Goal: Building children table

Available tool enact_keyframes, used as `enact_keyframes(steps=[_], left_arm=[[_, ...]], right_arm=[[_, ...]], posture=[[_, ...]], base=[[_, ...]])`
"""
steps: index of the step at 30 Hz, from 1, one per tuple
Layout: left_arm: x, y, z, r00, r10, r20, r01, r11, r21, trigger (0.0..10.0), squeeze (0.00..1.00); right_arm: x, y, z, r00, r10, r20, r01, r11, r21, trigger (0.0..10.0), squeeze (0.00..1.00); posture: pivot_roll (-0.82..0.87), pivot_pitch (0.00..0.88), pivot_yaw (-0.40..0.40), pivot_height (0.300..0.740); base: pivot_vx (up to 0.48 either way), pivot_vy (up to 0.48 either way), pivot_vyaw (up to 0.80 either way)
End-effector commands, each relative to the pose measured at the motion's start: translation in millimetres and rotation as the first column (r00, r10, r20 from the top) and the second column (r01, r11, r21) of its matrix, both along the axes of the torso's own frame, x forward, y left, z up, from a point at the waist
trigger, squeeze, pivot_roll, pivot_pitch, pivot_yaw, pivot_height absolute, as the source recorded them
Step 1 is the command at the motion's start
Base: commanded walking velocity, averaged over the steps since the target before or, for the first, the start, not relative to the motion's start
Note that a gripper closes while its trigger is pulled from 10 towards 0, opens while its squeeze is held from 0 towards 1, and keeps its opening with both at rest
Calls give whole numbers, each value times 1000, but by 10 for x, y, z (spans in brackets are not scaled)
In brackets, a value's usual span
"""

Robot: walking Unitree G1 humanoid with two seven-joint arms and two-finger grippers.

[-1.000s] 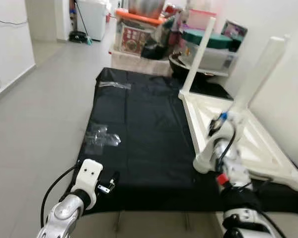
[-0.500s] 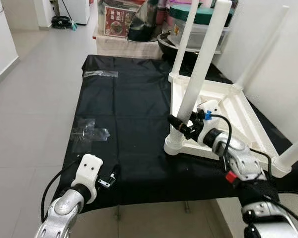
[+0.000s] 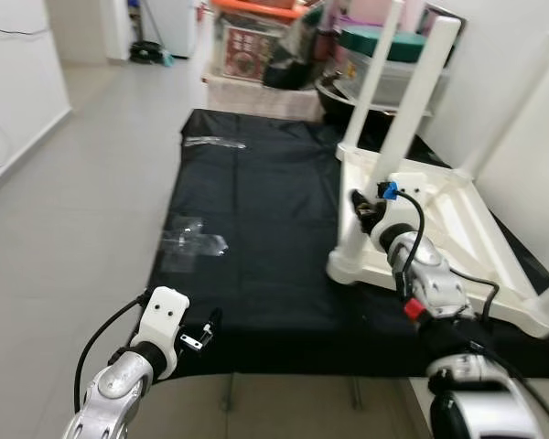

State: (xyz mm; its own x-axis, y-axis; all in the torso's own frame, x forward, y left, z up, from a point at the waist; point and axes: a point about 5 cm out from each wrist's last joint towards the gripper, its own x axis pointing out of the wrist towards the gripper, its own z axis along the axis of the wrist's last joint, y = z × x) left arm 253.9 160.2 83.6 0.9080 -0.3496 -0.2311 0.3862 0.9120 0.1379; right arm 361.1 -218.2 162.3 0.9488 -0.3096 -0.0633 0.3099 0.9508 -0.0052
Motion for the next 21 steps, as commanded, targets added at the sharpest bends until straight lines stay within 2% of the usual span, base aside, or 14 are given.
enact_keyframes(steps=[1, 3, 7, 8, 9, 12, 13, 14, 15, 17, 18, 19, 20, 21], left_arm=[[-15, -34, -36, 1000, -10, -21, 10, 1000, 1, 10000, 0], [-19, -36, -39, 1000, -9, -23, 9, 1000, 0, 10000, 0], [-18, -36, -42, 1000, -9, -24, 9, 1000, 0, 10000, 0], [-16, -36, -44, 1000, -8, -24, 8, 1000, -1, 10000, 0], [-12, -41, -47, 1000, -9, -25, 9, 1000, -1, 10000, 0], [-5, -54, -49, 1000, -10, -24, 10, 1000, -4, 10000, 0], [1, -67, -49, 1000, -11, -23, 11, 1000, -6, 10000, 0], [1, -67, -49, 1000, -11, -23, 11, 1000, -6, 10000, 0], [6, -70, -47, 1000, -12, -21, 11, 1000, -8, 10000, 0], [7, -65, -46, 1000, -11, -21, 11, 1000, -7, 10000, 0], [7, -56, -45, 1000, -10, -21, 10, 1000, -7, 10000, 0], [7, -56, -45, 1000, -10, -21, 10, 1000, -7, 10000, 0], [6, -51, -45, 1000, -9, -22, 9, 1000, -7, 10000, 0], [4, -50, -49, 1000, -11, -23, 11, 1000, -5, 10000, 0]], right_arm=[[-195, -287, -327, 968, -202, -149, 192, 978, -83, 0, 0], [-363, -203, -476, 950, -259, -174, 240, 963, -121, 0, 0], [-371, -85, -469, 960, -224, -170, 199, 968, -150, 0, 0], [-369, -4, -455, 966, -199, -166, 170, 971, -170, 0, 0], [-343, 71, -404, 975, -174, -136, 148, 972, -184, 10000, 0], [-294, 165, -343, 990, -106, -91, 93, 986, -139, 10000, 0], [-247, 223, -265, 999, -45, -31, 42, 996, -79, 10000, 1000], [-247, 223, -265, 999, -45, -31, 42, 996, -79, 10000, 1000], [-126, 313, -52, 991, 111, 71, -109, 994, -25, 10000, 529], [-93, 332, 37, 982, 156, 109, -154, 988, -25, 10000, 529], [-67, 382, 140, 954, 252, 163, -257, 966, 10, 10000, 0], [-67, 382, 140, 954, 252, 163, -257, 966, 10, 10000, 0], [-60, 415, 205, 929, 309, 202, -322, 946, 32, 10000, 0], [-85, 492, 274, 866, 442, 232, -459, 888, 23, 10000, 0]], posture=[[76, 0, -164, 740], [71, 0, -163, 740], [64, 0, -164, 740], [63, 0, -163, 740], [60, 0, -164, 740], [58, 0, -163, 740], [61, 0, -165, 740], [61, 0, -165, 740], [62, 0, -164, 740], [61, 0, -164, 740], [56, 0, -159, 740], [56, 0, -159, 740], [56, 0, -159, 740], [56, 0, -159, 740]], base=[[0, 0, 0], [0, 0, 0], [0, 0, 0], [0, 0, 0], [0, 0, 0], [0, 0, 0], [0, 0, 0], [0, 0, 0], [0, 0, 0], [0, 0, 0], [0, 0, 0], [0, 0, 0], [0, 0, 0], [0, 0, 0]])
